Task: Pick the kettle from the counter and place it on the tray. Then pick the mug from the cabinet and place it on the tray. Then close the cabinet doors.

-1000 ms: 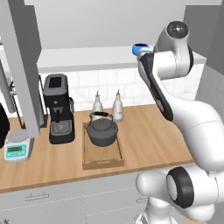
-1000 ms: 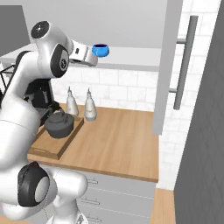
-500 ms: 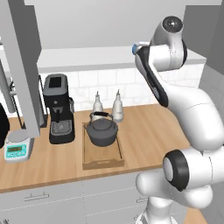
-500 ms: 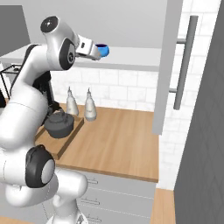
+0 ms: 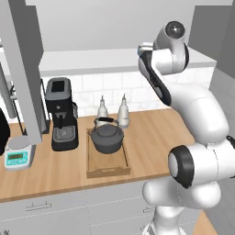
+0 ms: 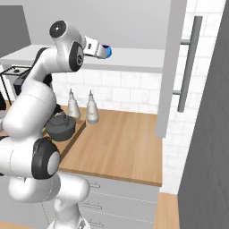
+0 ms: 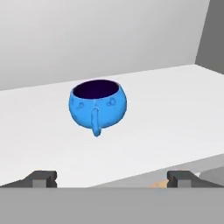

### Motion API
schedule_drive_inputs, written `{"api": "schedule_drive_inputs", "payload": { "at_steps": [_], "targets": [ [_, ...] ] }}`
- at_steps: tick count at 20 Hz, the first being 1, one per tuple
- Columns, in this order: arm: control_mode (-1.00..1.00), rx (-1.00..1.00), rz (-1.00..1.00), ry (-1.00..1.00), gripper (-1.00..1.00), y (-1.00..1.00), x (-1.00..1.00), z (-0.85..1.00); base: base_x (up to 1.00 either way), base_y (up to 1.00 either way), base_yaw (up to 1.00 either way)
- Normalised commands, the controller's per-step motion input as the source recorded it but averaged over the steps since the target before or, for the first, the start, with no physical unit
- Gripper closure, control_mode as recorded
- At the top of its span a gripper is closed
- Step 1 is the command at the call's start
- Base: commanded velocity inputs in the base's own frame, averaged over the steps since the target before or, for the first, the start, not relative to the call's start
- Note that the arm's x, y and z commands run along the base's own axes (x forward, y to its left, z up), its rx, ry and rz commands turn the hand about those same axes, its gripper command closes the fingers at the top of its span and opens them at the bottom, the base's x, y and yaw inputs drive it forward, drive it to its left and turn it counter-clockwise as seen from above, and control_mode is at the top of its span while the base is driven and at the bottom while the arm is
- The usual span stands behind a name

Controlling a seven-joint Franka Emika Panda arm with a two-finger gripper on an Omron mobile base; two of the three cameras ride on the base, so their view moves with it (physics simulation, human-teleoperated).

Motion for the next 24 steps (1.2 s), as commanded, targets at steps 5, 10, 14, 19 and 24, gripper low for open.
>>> {"api": "schedule_drive_inputs", "payload": {
  "at_steps": [5, 10, 14, 19, 24],
  "targets": [
    [-1.0, 0.0, 0.0, 0.0, -1.0, 0.0, 0.34, 0.0, 0.0, 0.0, 0.0],
    [-1.0, 0.0, 0.0, 0.0, -1.0, 0.0, 0.4, -0.03, 0.0, 0.0, 0.0],
    [-1.0, 0.0, 0.0, 0.0, -1.0, 0.0, 0.33, 0.0, 0.0, 0.0, 0.0],
    [-1.0, 0.0, 0.0, 0.0, -1.0, 0.0, 0.33, 0.0, 0.0, 0.0, 0.0],
    [-1.0, 0.0, 0.0, 0.02, -1.0, 0.0, 0.29, -0.04, 0.0, 0.0, 0.0]
  ]
}}
